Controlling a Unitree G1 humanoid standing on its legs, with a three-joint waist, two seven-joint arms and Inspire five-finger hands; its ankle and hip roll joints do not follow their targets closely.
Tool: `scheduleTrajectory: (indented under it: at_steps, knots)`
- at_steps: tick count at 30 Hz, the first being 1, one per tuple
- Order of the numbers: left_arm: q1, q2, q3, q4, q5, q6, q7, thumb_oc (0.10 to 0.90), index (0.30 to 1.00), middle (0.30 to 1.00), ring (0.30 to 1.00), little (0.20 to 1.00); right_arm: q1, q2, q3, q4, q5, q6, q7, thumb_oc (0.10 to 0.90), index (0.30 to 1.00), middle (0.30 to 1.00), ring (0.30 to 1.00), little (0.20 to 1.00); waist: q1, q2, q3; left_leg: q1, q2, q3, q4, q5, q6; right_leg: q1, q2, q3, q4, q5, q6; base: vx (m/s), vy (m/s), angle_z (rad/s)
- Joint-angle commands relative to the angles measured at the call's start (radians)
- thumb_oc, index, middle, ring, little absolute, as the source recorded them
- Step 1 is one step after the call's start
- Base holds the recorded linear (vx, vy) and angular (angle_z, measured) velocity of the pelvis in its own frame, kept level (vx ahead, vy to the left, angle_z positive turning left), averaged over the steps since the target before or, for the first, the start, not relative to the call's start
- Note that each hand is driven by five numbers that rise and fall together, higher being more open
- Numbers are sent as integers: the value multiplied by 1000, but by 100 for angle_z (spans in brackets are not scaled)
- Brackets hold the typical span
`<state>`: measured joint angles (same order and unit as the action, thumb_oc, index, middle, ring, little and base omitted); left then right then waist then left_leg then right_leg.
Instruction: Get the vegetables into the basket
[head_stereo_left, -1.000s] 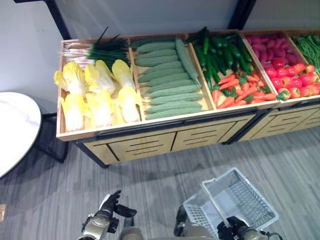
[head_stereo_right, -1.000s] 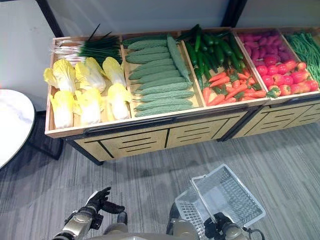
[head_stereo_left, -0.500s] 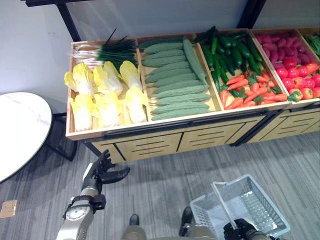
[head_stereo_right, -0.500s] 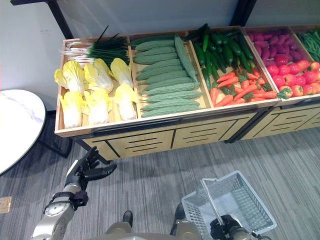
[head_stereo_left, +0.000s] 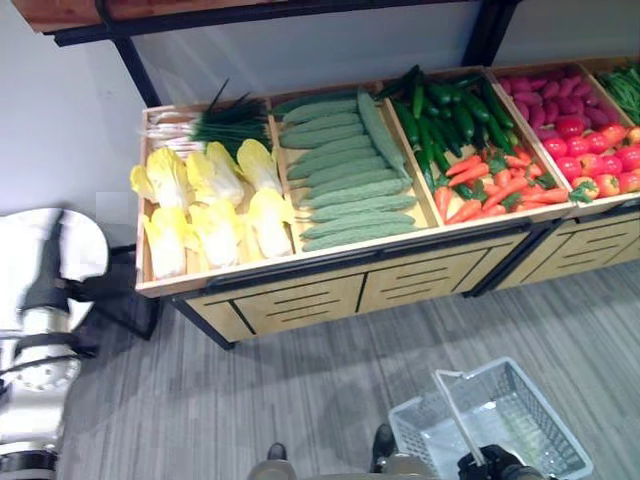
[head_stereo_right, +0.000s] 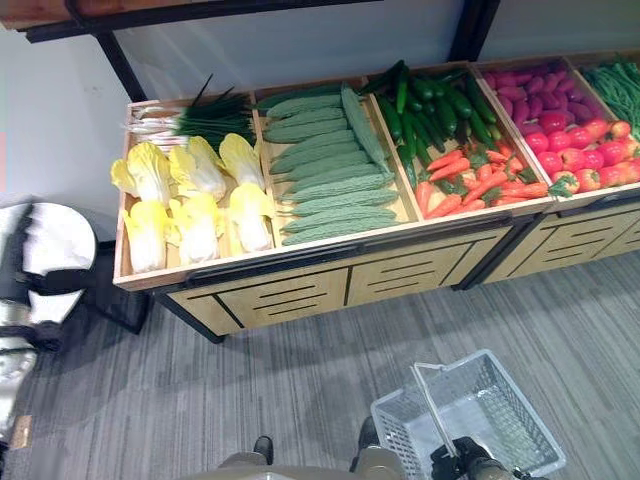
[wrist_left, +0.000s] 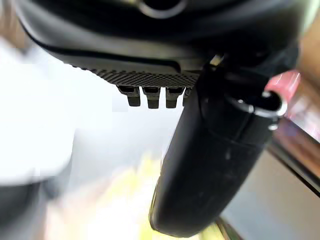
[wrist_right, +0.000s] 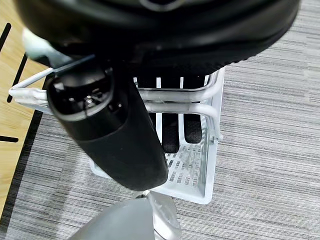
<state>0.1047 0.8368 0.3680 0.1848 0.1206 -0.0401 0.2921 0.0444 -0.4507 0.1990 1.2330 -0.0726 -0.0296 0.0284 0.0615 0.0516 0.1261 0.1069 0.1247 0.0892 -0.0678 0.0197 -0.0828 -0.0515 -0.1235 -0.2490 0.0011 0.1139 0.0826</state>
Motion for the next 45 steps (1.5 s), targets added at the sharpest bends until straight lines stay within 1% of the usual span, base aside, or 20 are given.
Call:
scheduleTrajectory:
  at_steps: [1,3,4,5,6,7,8,9,10,11,12,13,16,20,22,25,31,35,38,45]
  knots:
    - [-76,189,-7,8,220,-1,74,900,1000,1000,1000,1000,-45,15,29,-18,-22,-38,-16,400,300,300,300,300,-27,-74,-28,-3,-54,24,4,-9,6,47,-32,96,43,-29,67,21,28,-10]
    - [-109,278,-51,69,300,30,75,900,1000,1000,1000,1000,-39,12,39,-13,-32,-39,-22,400,300,300,300,300,-42,-65,-34,5,-55,35,-3,-8,6,47,-31,105,38,-25,69,26,25,-16]
    - [-136,317,-89,104,339,41,75,900,1000,1000,1000,1000,-36,15,43,-9,-39,-40,-27,400,300,300,300,300,-46,-65,-37,8,-56,39,-6,-8,5,47,-30,109,36,-23,70,19,12,-18]
    - [-143,318,-96,107,338,41,76,900,1000,1000,1000,1000,-35,16,41,-9,-39,-40,-27,400,300,300,300,300,-44,-65,-37,8,-56,39,-6,-8,5,47,-31,109,36,-23,70,16,22,-19]
    - [-183,383,-168,175,408,57,63,900,1000,1000,1000,1000,-33,12,56,-3,-50,-44,-35,400,300,300,300,300,-68,-58,-41,13,-58,48,-8,-8,5,45,-31,120,34,-19,73,12,28,-15]
    - [-213,423,-221,220,447,60,58,900,1000,1000,1000,1000,-30,11,56,-1,-52,-47,-41,400,300,300,300,300,-74,-55,-44,14,-58,54,-10,-8,5,44,-30,124,32,-16,75,14,28,-11]
    - [-239,426,-247,232,446,58,62,900,1000,1000,1000,1000,-27,13,50,0,-52,-48,-42,400,300,300,300,300,-68,-56,-45,14,-58,54,-10,-8,5,43,-30,124,32,-16,75,13,31,-14]
    - [-287,476,-338,297,510,69,42,900,1000,1000,1000,1000,-28,9,62,6,-55,-56,-50,400,300,300,300,300,-93,-49,-46,16,-59,64,-12,-8,5,37,-29,135,32,-11,80,9,30,-24]
    - [-337,500,-411,348,545,70,33,900,1000,1000,1000,1000,-27,6,64,7,-56,-60,-56,400,300,300,300,300,-100,-45,-47,16,-61,68,-13,-7,5,34,-29,139,32,-7,82,8,30,-24]
    - [-379,499,-452,363,544,69,36,900,1000,1000,1000,1000,-23,8,56,8,-56,-60,-57,400,300,300,300,300,-92,-47,-48,15,-61,68,-13,-7,5,33,-29,139,32,-7,82,3,17,-20]
    - [-406,510,-501,396,570,73,21,900,1000,1000,1000,1000,-26,4,64,12,-55,-62,-59,400,300,300,300,300,-106,-44,-46,15,-62,73,-15,-7,5,29,-28,146,31,-4,83,10,27,-14]
    - [-500,514,-627,474,602,73,5,900,1000,1000,1000,1000,-25,0,71,14,-51,-67,-64,400,300,300,300,300,-121,-39,-44,14,-63,83,-18,-4,4,20,-28,154,29,2,86,15,35,-19]
    - [-664,487,-820,560,625,64,-10,900,1000,1000,1000,1000,-19,2,58,26,-47,-70,-77,400,300,300,300,300,-124,-37,-42,5,-64,95,-19,-4,2,9,-27,163,22,11,89,12,29,-28]
    - [-785,448,-954,638,633,67,-19,900,1000,1000,1000,1000,-37,-6,55,46,-41,-65,-94,400,300,300,300,300,-143,-29,-34,-26,-64,114,-19,2,-1,-29,-27,183,7,29,94,-28,32,-15]
    - [-823,426,-999,661,643,72,-26,900,1000,1000,1000,1000,-46,-14,51,43,-32,-65,-101,400,300,300,300,300,-152,-25,-29,-49,-65,122,-19,6,-3,-52,-29,190,-4,40,95,-56,28,-13]
    - [-873,389,-1035,697,624,73,-27,900,1000,1000,1000,1000,-57,-21,41,45,-19,-60,-104,400,300,300,300,300,-158,-16,-27,-87,-65,132,-19,13,-4,-86,-30,196,-16,56,97,-36,33,-10]
    - [-895,349,-1049,713,607,80,-45,900,1000,1000,1000,1000,-69,-29,32,64,-13,-42,-112,400,300,300,300,300,-170,-14,-22,-110,-63,147,-19,17,-9,-109,-23,213,-33,69,98,21,5,-11]
    - [-874,312,-1013,726,575,89,-66,900,1000,1000,1000,1000,-66,-32,23,77,-13,-29,-111,400,300,300,300,300,-170,-15,-18,-94,-60,146,-19,14,-11,-93,-19,214,-36,62,94,54,-15,-3]
    - [-863,294,-998,734,577,102,-80,900,1000,1000,1000,1000,-66,-31,27,77,-20,-23,-111,400,300,300,300,300,-171,-16,-15,-76,-60,145,-19,8,-12,-70,-17,209,-44,58,93,45,-22,5]
    - [-826,287,-964,742,584,110,-98,900,1000,1000,1000,1000,-67,-21,39,60,-22,-20,-102,400,300,300,300,300,-167,-19,-13,-70,-59,148,-19,8,-14,-56,-13,206,-59,61,93,10,-11,3]
